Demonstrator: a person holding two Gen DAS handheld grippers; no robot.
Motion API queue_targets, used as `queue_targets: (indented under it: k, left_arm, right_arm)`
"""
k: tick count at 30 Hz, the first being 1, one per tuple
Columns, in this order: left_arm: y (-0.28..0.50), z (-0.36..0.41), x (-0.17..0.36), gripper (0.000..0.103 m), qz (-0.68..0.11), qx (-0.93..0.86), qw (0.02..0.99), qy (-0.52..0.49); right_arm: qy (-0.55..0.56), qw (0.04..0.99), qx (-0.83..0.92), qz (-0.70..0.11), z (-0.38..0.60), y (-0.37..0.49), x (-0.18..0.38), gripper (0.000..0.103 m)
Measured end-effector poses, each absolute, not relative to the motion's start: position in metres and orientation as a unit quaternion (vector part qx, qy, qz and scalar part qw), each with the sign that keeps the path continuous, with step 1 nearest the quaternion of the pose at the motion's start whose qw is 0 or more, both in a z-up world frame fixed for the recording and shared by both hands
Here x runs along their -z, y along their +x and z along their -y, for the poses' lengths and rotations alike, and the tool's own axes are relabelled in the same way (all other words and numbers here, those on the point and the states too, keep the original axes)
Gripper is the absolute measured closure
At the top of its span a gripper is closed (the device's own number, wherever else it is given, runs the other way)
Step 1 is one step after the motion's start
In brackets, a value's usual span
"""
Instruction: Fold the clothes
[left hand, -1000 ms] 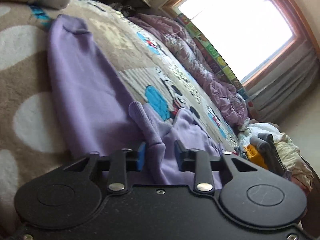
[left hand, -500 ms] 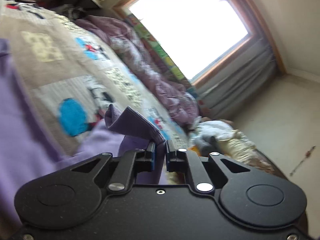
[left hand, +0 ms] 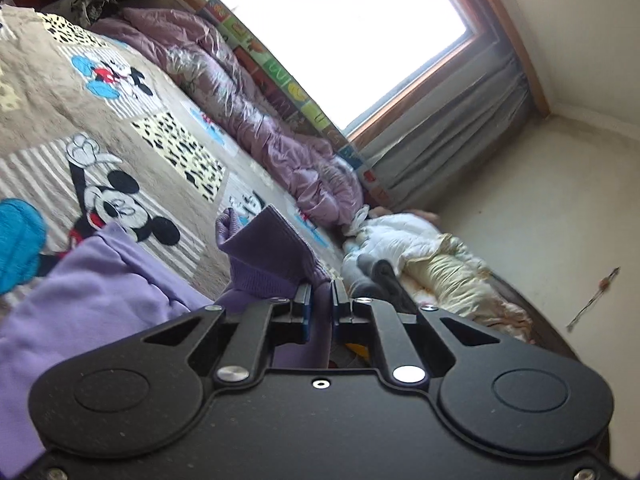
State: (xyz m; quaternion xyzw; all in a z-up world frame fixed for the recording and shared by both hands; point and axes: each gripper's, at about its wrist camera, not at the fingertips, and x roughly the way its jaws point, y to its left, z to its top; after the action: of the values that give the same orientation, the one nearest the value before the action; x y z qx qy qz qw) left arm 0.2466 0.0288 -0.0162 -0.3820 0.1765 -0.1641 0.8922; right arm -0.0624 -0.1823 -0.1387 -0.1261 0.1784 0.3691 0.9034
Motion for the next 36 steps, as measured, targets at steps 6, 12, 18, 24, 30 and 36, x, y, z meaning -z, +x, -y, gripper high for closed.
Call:
queue_targets:
  k: [6,12,18,24,30,36]
  left_arm:
    - [0.282,-0.001,0.036,0.096,-0.214,0.151,0.897,-0.355]
    - [0.305,0.019,0.061,0.096,-0.240,0.133,0.897,-0.346]
    - [0.322,0.034,0.084,0.097,-0.260,0.119,0.896,-0.340]
    - [0.338,0.052,0.097,0.097,-0.276,0.108,0.904,-0.307]
    - [0.353,0.079,0.104,0.096,-0.296,0.098,0.921,-0.234]
    - [0.367,0.106,0.110,0.096,-0.329,0.079,0.929,-0.150]
  right_arm:
    - [-0.107,0.898,-0.382,-0.188,0.188,-0.061,0.140,0.025]
    - [-0.094,0.896,-0.389,-0.194,0.190,-0.059,0.138,0.024]
    - [-0.064,0.892,-0.399,-0.203,0.196,-0.055,0.136,0.023]
    - [-0.038,0.887,-0.410,-0.210,0.203,-0.051,0.136,0.023]
    - [-0.031,0.883,-0.416,-0.213,0.206,-0.048,0.137,0.023]
    - [-0.023,0.881,-0.420,-0.215,0.208,-0.048,0.137,0.023]
